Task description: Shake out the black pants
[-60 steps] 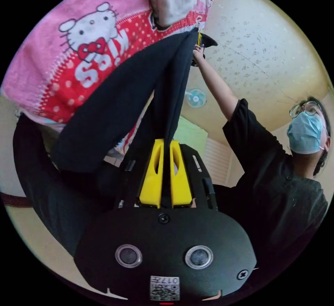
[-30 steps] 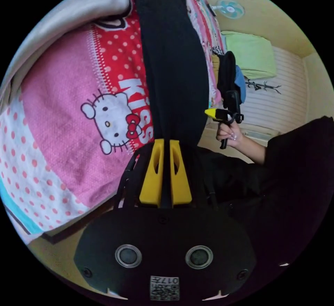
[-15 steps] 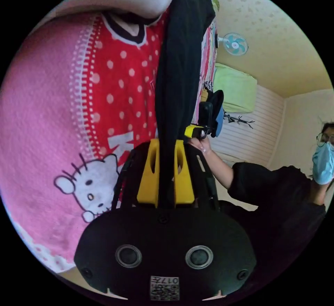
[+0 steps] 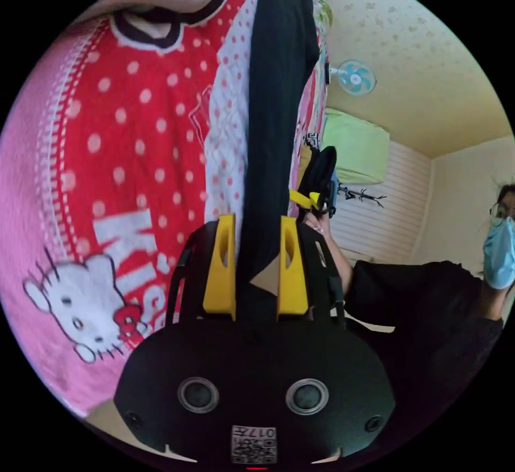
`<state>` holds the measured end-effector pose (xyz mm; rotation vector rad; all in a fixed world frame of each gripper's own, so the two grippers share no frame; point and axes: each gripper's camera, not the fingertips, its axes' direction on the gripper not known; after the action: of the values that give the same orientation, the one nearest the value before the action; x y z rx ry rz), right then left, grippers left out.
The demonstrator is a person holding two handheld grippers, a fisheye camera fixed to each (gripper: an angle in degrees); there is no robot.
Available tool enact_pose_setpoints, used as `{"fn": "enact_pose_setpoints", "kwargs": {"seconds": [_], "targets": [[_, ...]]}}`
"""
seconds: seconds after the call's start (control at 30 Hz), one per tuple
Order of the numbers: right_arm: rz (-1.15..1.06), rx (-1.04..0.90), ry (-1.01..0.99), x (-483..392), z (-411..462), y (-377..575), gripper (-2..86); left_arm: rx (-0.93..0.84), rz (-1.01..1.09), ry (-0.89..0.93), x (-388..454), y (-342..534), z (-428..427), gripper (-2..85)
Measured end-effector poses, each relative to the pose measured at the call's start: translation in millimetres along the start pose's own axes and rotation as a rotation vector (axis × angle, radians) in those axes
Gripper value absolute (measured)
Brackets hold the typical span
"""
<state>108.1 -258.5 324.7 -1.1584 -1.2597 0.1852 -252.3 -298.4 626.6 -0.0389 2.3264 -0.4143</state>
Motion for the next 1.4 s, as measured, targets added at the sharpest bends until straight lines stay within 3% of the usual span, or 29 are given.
{"fn": "enact_pose_setpoints", "kwargs": {"seconds": [0.17, 0.27, 0.4, 0.53, 0.67, 0.83, 1.0, 1.07, 1.17, 1.27, 1.4], "targets": [[0.006, -0.211, 0.027, 7.0, 40.9, -53.4, 12.2, -0.135, -0.028, 0.132, -8.8, -63.1, 48.4, 10.9], [-0.073, -0.207, -0.163, -8.1, 35.8, -37.7, 12.2, -0.095, -0.001, 0.103, 4.9, -64.1, 62.2, 6.6], [-0.061, -0.199, -0.11, -6.2, 43.8, -27.4, 13.8, -0.021, 0.046, 0.033, 28.1, -45.3, 74.9, 6.2], [-0.014, -0.204, -0.2, -1.0, 57.7, -22.5, 4.1, 0.012, 0.001, -0.011, 27.2, -35.1, 93.8, 5.2], [-0.295, -0.171, -0.242, -111.5, 6.2, 29.3, 0.9, 0.076, 0.191, 0.079, 95.8, 4.8, 80.0, 4.8], [-0.728, -0.195, -0.286, -294.6, -55.1, 122.2, -0.1, 0.233, 0.616, 0.0, 289.0, 137.2, 51.5, 4.9], [-1.107, -0.107, -0.264, -439.1, -119.6, 179.2, -0.1, 0.445, 0.842, -0.163, 433.8, 218.0, 42.9, 5.1], [-1.208, -0.048, -0.266, -484.6, -142.4, 184.1, 0.0, 0.5, 0.874, -0.135, 465.3, 220.6, 37.0, 5.2], [-1.156, -0.031, -0.124, -505.9, -144.3, 159.5, 0.2, 0.512, 0.849, -0.172, 483.6, 189.0, 28.6, 5.3], [-1.06, -0.034, 0.061, -486.4, -122.6, 109.0, 0.5, 0.447, 0.687, -0.217, 454.6, 118.7, 23.6, 5.4], [-0.858, -0.042, 0.027, -435.8, -95.0, 29.9, 0.4, 0.378, 0.498, -0.174, 379.6, 14.1, 11.6, 5.0]]}}
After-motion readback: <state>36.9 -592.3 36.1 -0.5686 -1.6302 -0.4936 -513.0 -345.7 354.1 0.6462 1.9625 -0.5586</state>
